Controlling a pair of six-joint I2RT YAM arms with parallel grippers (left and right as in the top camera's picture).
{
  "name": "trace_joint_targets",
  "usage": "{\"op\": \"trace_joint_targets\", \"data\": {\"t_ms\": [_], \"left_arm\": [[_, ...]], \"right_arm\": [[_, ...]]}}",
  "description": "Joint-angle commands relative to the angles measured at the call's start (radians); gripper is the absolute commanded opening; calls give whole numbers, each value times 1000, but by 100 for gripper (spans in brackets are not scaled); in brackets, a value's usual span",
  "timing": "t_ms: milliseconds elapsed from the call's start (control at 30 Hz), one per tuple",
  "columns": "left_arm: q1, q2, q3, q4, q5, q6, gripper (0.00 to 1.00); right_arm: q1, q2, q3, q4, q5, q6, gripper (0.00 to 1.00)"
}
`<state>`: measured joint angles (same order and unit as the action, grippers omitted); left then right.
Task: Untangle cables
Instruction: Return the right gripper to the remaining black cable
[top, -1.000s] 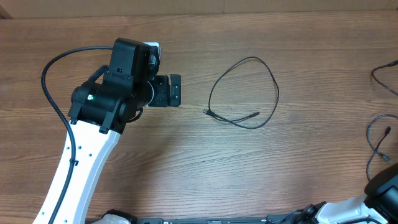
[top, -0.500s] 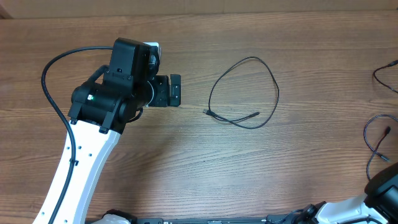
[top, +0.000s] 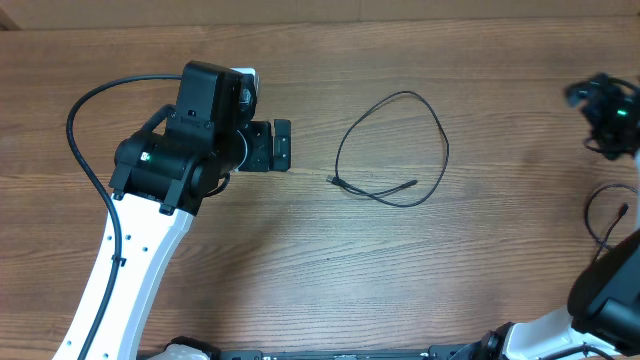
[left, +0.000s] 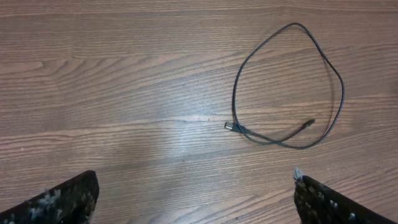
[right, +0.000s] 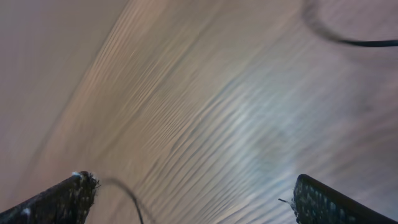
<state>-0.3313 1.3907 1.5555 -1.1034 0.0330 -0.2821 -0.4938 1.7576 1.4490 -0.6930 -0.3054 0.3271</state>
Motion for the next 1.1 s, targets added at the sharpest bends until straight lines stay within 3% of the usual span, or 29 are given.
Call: {"op": "trace_joint_targets", "data": {"t_ms": [0,500,1067], "left_arm": [[4,-10,5,0,8,-3,100],[4,-10,5,0,8,-3,100],[4,-10,5,0,8,-3,100]], "right_arm": [[84,-27,8,2,-22,-123,100],[353,200,-29,5,-182,-232,100],[394,332,-37,-35,-248,-258,100]]}}
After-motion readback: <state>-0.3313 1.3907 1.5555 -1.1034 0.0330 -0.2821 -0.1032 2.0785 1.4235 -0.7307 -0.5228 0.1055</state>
